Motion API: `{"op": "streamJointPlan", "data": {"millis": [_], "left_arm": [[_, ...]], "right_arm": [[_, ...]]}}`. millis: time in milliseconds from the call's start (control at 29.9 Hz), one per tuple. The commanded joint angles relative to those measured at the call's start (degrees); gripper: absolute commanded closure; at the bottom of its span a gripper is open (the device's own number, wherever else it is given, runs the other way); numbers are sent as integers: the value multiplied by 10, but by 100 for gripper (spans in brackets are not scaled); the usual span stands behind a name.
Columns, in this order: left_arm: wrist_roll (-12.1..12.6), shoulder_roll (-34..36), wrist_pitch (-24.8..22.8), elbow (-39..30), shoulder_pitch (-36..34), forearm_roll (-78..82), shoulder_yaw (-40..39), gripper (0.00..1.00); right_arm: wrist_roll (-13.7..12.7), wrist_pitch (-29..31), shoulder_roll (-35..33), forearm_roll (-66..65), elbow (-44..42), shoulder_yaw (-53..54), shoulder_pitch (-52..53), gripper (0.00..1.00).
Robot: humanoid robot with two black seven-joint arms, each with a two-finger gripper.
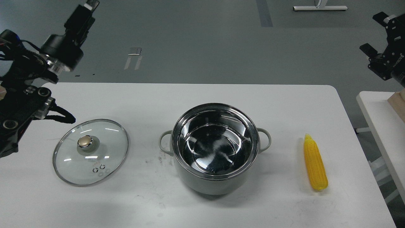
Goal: Open pot and put corn in
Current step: 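Open the left gripper and raise it away from the lid, then reach the right gripper down and grasp the yellow corn cob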
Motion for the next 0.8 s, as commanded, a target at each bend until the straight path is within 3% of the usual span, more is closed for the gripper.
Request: {"op": "streamJointPlan", "data": {"millis": [0,201,301,401,468,769], "left_arm": [[0,-1,-99,10,-15,-186,0,2],[0,-3,-238,30,-14,-253,-10,2],[4,-12,-238,29,-12,-252,-21,2],[4,-31,-238,26,-7,-252,-24,2],[4,-32,-238,24,-7,-252,-24,2],[1,-38,-238,17,-7,-254,-37,2]], "right_arm": [[-3,0,-48,-123,77,-1,-63,0],[-46,0,-78,-236,193,-1,-170,0],[-54,0,-78,-252,221,-1,-208,0],[-120,0,-71,-310,249,-22,-247,0],[-135,0,-64,-326,250,-39,-251,0],[-138,0,35,-445,217,-133,-233,1]]}}
